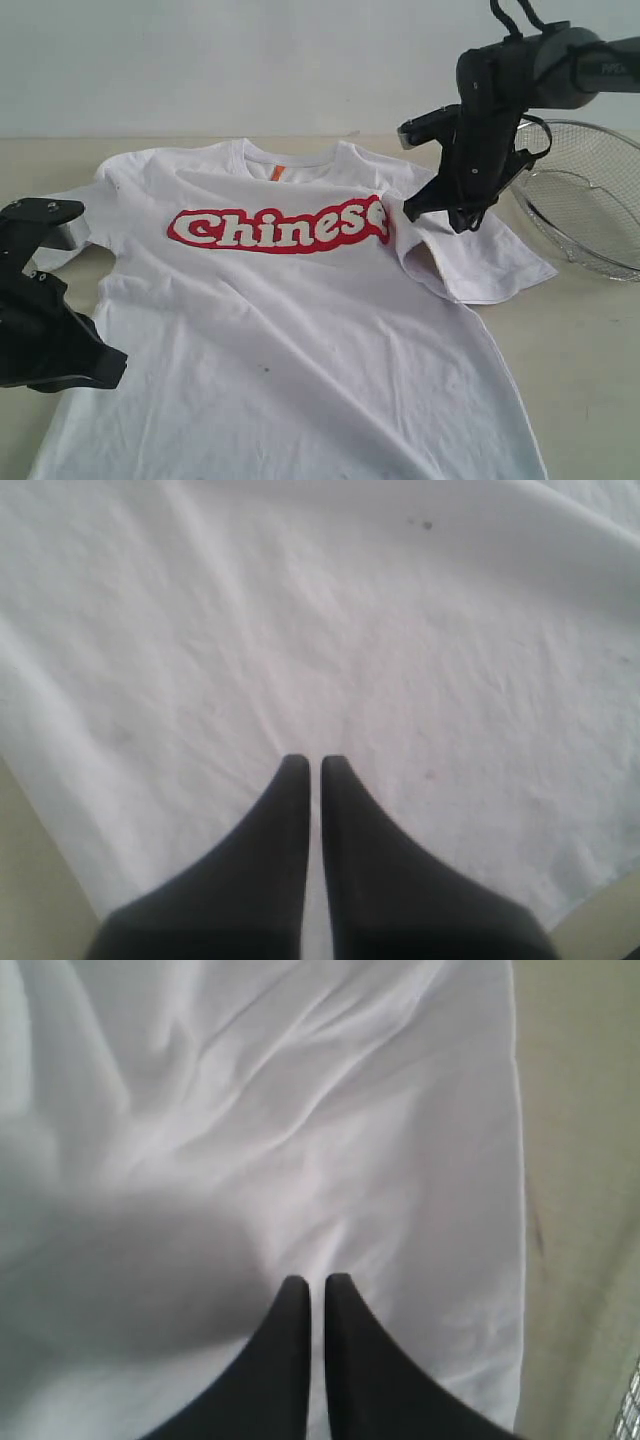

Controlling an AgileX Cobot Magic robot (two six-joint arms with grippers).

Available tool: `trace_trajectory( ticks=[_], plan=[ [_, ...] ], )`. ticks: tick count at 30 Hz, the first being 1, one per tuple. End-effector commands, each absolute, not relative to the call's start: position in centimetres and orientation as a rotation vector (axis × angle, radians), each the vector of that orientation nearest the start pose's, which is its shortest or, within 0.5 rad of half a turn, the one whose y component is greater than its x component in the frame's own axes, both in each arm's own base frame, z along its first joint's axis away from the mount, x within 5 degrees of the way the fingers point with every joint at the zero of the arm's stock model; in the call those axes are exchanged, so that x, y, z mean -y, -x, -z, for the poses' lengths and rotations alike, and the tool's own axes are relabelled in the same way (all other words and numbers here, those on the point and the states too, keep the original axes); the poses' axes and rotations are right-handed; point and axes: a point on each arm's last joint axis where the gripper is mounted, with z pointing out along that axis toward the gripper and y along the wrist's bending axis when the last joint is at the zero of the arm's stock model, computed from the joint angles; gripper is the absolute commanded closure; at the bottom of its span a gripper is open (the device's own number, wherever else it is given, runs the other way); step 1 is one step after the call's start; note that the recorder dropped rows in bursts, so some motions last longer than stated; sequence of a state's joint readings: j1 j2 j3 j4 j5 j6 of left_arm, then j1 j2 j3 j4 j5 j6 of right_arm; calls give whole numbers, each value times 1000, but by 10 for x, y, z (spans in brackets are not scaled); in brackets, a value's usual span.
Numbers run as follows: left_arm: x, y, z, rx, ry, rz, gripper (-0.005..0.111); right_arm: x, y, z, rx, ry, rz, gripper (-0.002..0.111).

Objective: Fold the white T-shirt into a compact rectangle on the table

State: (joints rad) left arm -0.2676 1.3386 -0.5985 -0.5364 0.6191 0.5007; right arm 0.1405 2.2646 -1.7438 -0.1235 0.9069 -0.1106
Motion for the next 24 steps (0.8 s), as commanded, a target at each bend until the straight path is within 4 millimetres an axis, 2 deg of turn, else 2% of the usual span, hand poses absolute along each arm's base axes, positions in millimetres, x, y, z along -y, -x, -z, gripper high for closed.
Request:
trace_trajectory(
  ticks=[1,5,14,19,24],
  plan=[
    [84,-202,-191,-2721,-516,478,102,-54,-466,-138,-2872,459,173,108],
    [84,-202,-191,-2721,-516,478,102,-55,-468,-126,-2878,464,171,108],
    [84,-202,-191,-2721,-512,482,102,-53,-475,-120,-2840,462,219,108],
    [84,-202,-191,-2721,-512,482,102,-50,-486,-113,-2851,444,288,108],
    [84,-202,-191,-2721,-512,482,102,-52,-501,-117,-2806,429,286,108]
  ],
)
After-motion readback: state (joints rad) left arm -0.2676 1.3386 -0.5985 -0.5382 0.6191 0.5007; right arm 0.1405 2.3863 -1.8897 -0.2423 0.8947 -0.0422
